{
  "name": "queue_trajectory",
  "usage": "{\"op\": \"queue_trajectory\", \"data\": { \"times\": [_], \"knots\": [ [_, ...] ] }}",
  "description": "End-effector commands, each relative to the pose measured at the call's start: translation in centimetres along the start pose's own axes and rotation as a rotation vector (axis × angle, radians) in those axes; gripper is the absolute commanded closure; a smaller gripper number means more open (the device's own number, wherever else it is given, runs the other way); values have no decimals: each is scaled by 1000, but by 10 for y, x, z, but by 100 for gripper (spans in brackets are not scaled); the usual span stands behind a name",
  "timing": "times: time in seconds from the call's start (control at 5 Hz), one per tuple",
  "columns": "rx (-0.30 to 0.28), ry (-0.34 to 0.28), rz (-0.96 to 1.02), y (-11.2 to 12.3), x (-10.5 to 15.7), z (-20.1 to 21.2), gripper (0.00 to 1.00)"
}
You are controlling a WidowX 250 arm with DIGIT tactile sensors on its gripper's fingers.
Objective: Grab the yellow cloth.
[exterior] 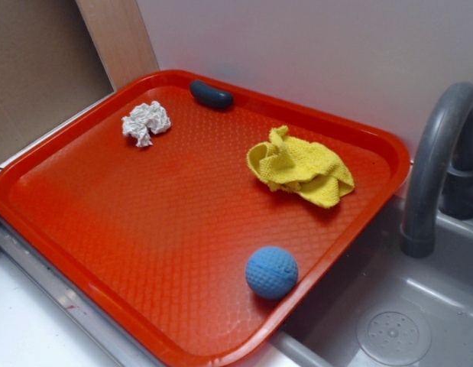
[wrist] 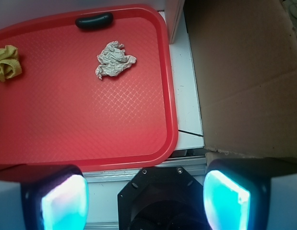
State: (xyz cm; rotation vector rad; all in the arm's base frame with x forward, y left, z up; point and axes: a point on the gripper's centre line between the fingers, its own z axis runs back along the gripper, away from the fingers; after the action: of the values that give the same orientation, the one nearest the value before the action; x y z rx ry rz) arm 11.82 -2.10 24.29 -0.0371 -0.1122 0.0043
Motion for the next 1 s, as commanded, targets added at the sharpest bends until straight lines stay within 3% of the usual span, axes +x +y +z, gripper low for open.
{"op": "queue_trajectory", "data": {
  "times": [0.0, 0.2, 0.6, 0.8],
  "knots": [
    [0, 0, 0, 0, 0, 0, 0],
    [-93, -92, -15, -42, 9, -13, 0],
    [-294, -175, 5, -115, 38, -28, 0],
    [-415, -216, 109, -153, 71, -50, 0]
  ]
}}
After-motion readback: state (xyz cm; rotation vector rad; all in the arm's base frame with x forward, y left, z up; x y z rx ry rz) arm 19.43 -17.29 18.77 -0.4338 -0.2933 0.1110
